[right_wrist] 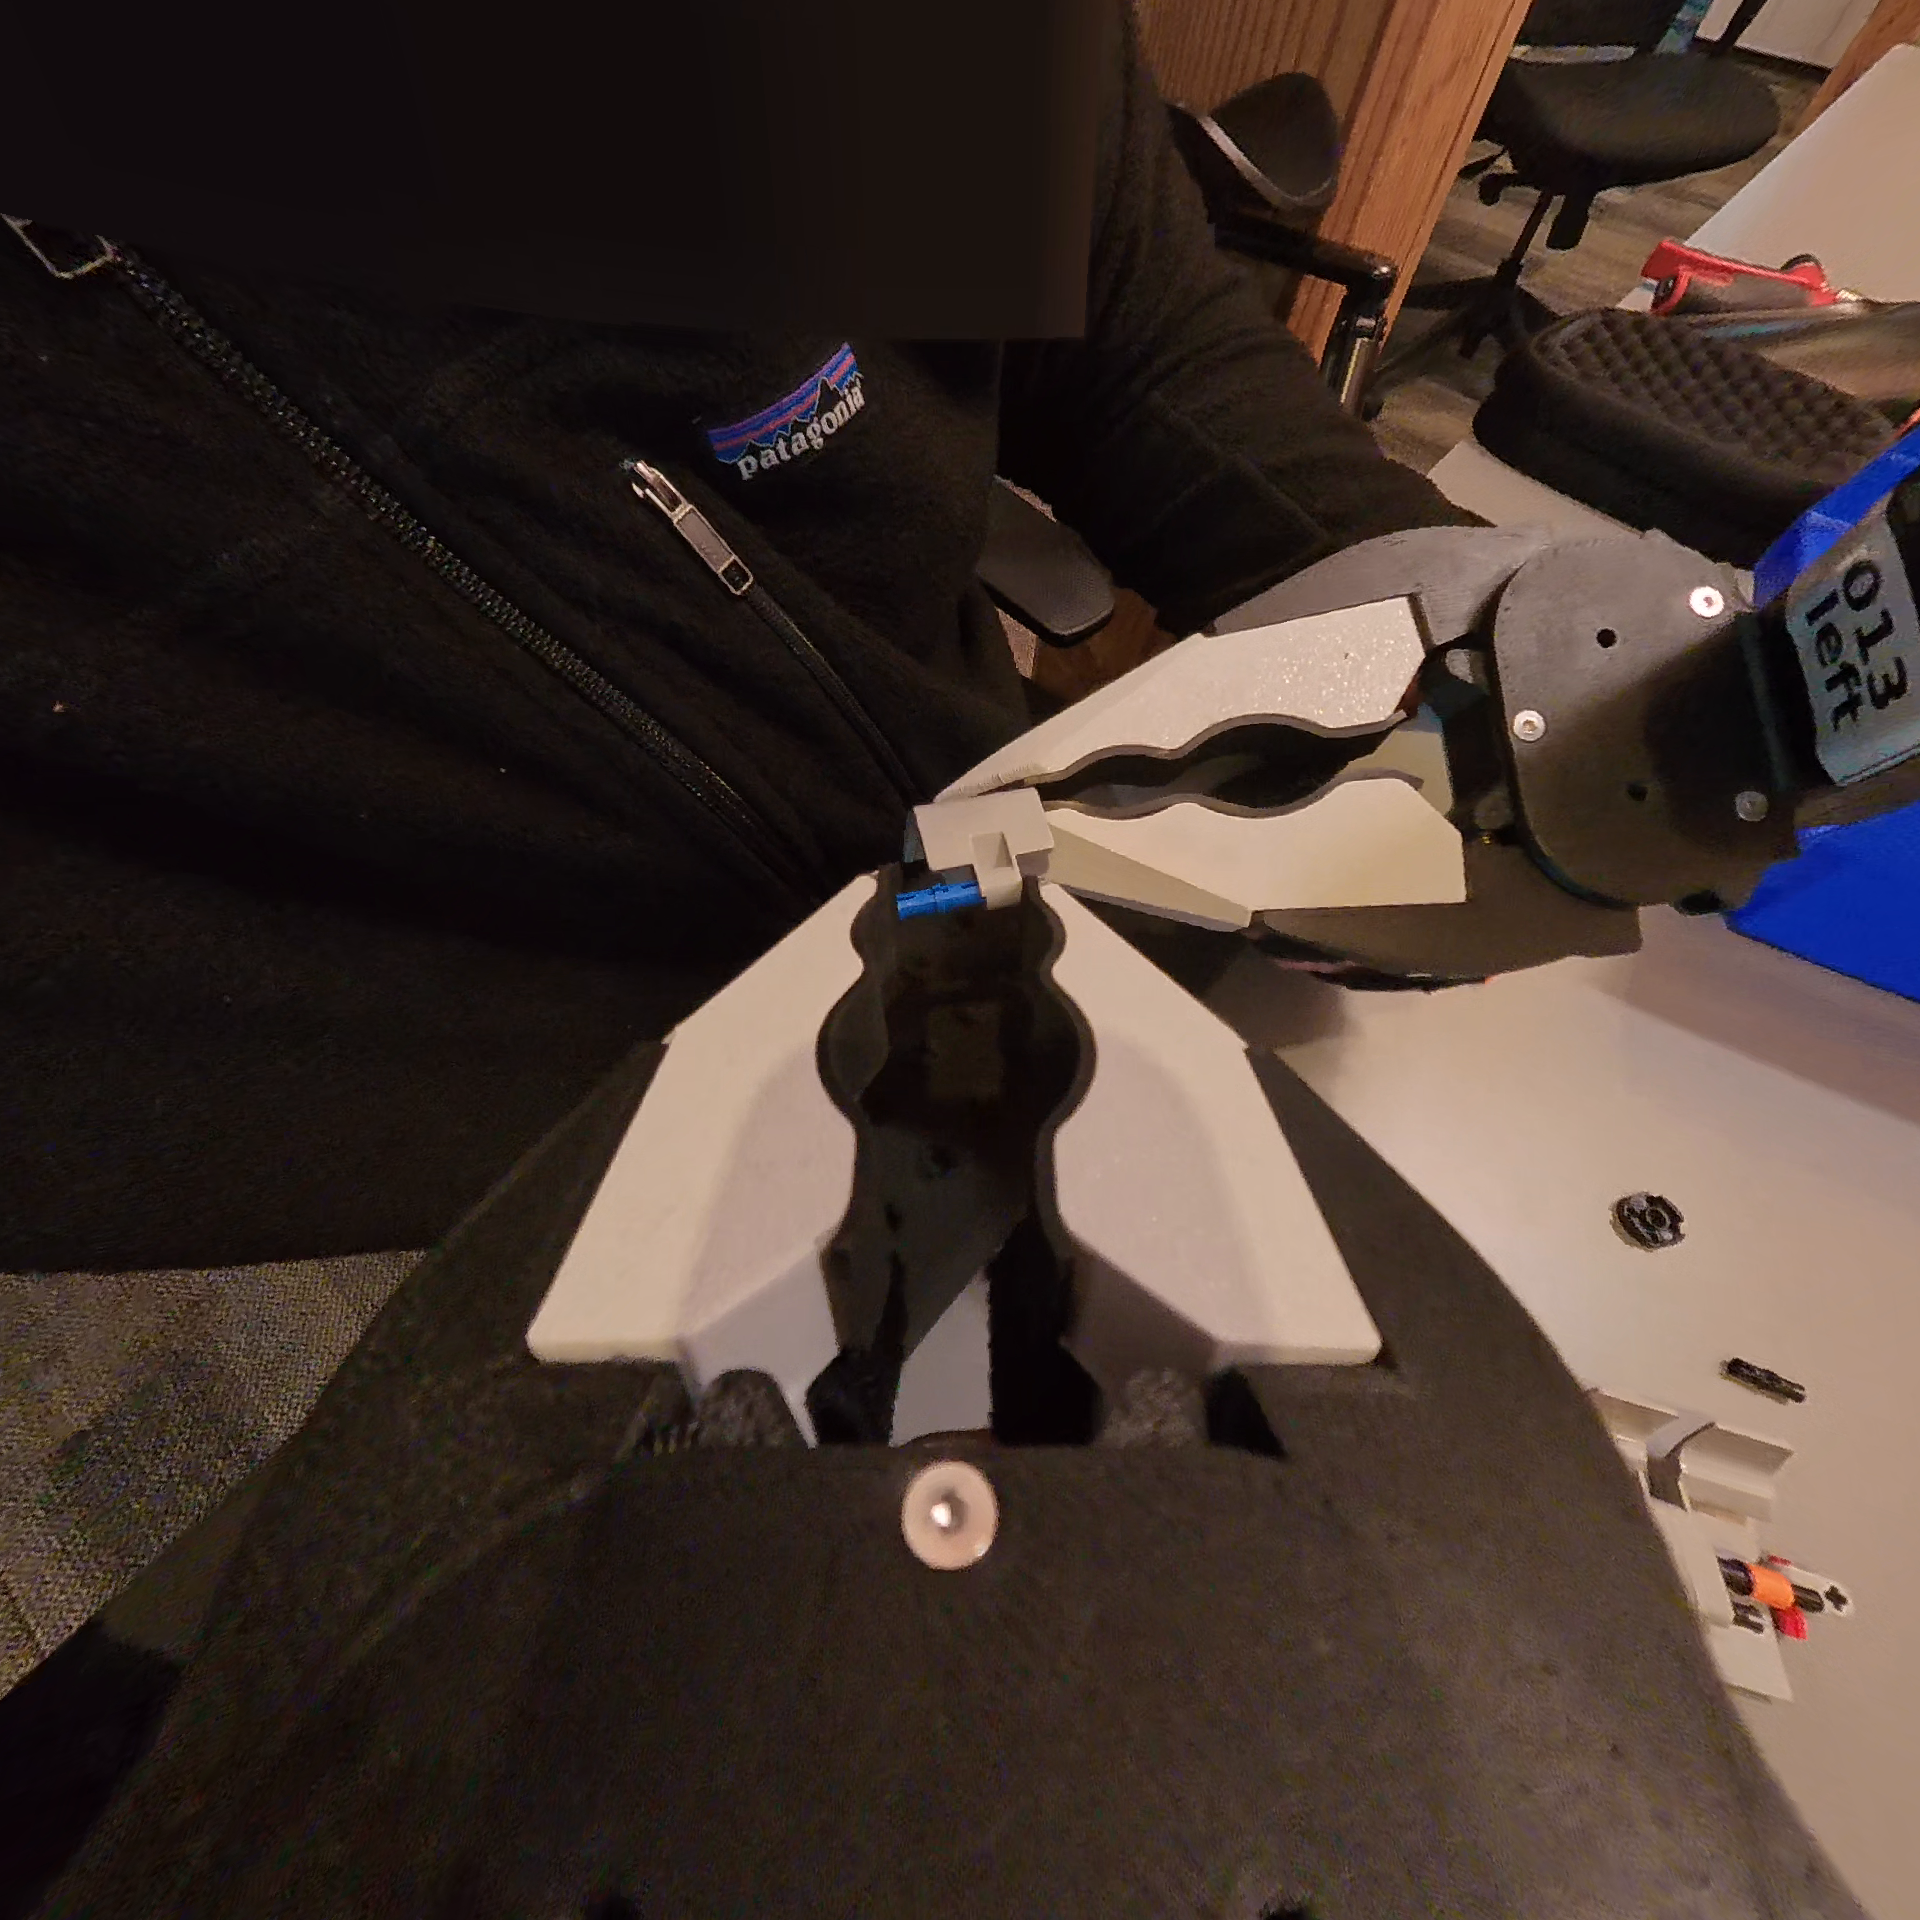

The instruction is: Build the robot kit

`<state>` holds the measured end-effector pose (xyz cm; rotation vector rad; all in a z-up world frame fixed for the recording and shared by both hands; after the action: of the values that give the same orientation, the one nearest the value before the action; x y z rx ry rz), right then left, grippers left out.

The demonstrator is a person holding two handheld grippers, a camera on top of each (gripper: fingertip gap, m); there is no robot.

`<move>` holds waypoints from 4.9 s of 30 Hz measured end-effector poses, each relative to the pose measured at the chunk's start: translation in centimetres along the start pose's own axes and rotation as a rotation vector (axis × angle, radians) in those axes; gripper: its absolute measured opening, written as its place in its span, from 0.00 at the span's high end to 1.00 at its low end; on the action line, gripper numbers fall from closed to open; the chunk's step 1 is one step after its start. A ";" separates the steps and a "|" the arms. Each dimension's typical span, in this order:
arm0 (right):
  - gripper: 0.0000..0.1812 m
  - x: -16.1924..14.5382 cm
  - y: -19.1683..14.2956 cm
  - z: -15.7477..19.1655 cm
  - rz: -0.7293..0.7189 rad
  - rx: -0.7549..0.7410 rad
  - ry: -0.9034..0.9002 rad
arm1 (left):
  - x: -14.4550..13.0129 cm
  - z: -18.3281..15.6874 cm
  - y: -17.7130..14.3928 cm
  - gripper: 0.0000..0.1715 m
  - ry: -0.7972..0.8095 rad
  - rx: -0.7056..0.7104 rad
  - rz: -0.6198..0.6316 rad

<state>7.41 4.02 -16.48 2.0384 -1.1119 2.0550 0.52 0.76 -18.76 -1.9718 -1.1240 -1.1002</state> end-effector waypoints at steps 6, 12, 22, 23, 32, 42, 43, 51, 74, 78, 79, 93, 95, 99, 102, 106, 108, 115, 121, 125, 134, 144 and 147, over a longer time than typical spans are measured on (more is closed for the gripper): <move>0.89 -0.5 0.5 -0.2 0.023 0.029 0.013 | -0.6 0.3 0.6 1.00 -0.011 -0.003 0.045; 0.89 -0.7 0.5 -0.3 0.042 0.024 0.017 | -0.6 0.5 0.5 1.00 -0.013 0.003 0.046; 0.85 -1.5 -2.3 -2.1 0.051 -0.168 0.074 | 0.7 1.5 -2.2 1.00 0.017 0.235 -0.046; 0.82 -1.5 -2.7 -2.4 0.058 -0.193 0.080 | 0.8 1.5 -2.4 1.00 0.025 0.261 -0.051; 0.87 -2.1 -3.7 -3.1 0.094 -0.280 0.097 | 0.5 2.4 -4.2 1.00 0.028 0.435 -0.056; 0.79 -2.8 -5.4 -5.6 0.203 -0.544 0.128 | -0.8 4.3 -10.0 1.00 -0.281 0.746 -0.259; 0.80 -2.7 -5.5 -5.7 0.202 -0.555 0.128 | -1.6 4.7 -10.6 1.00 -0.354 0.756 -0.274; 0.81 -3.7 -4.9 -5.9 0.232 -0.541 0.154 | -6.2 6.8 -10.1 0.99 -0.649 0.764 -0.064; 0.86 -2.6 -11.9 -4.5 0.104 -0.753 0.126 | -2.0 -2.1 -13.9 0.81 -0.269 1.118 -0.035; 0.86 -3.0 -11.4 -4.8 0.115 -0.745 0.119 | 0.7 -7.2 -20.3 0.81 -0.130 1.440 0.016; 0.86 -3.2 -11.2 -4.9 0.128 -0.739 0.120 | 1.3 -8.4 -22.3 0.82 -0.118 1.513 0.005; 0.88 -5.3 -10.2 -5.7 0.128 -0.683 0.142 | -2.4 -5.0 -36.4 0.85 -0.519 1.558 0.335; 0.89 -5.6 -10.2 -5.7 0.130 -0.678 0.150 | -4.0 -3.1 -36.3 0.85 -0.579 1.508 0.418; 0.89 -6.2 -10.1 -6.0 0.134 -0.677 0.169 | -6.4 -0.7 -36.1 0.91 -0.688 1.470 0.489; 0.89 -6.4 -9.8 -6.1 0.150 -0.672 0.171 | -7.9 -0.1 -36.2 0.93 -0.776 1.468 0.506; 0.89 -6.3 -9.7 -6.0 0.157 -0.668 0.161 | -9.4 0.3 -36.5 0.90 -0.840 1.479 0.535; 0.89 -6.2 -9.8 -5.9 0.154 -0.668 0.157 | -9.5 0.9 -35.5 0.90 -0.832 1.413 0.499; 0.89 -5.8 -9.8 -5.7 0.158 -0.671 0.138 | -10.4 1.1 -36.1 0.93 -0.870 1.461 0.500; 0.89 -5.7 -9.7 -5.7 0.159 -0.669 0.133 | -10.6 1.0 -36.3 0.99 -0.878 1.451 0.462; 0.89 -5.6 -9.7 -5.6 0.162 -0.672 0.128 | -10.5 1.0 -36.3 1.00 -0.856 1.460 0.488; 0.89 -5.4 -9.7 -5.5 0.166 -0.671 0.119 | -10.7 0.4 -36.6 0.91 -0.876 1.506 0.511; 0.89 -4.9 -9.9 -5.5 0.164 -0.697 0.105 | -10.1 0.2 -36.2 0.99 -0.788 1.546 0.537; 0.90 -3.9 -10.2 -5.9 0.138 -0.755 0.098 | -7.1 -1.3 -35.6 0.99 -0.661 1.627 0.506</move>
<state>7.98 16.30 -14.62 1.4983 -1.7002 1.4129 -33.50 13.19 -20.79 -1.0147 -1.0688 0.7308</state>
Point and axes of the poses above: each gripper's, where its closed fingertips meet, y out along the fingers, x out of its top, z = x × y across the jaws, the point moved 5 cm from there along -y, back along the fingers, and after that the axes turned 5 degrees about -y, right-handed, at the moved point
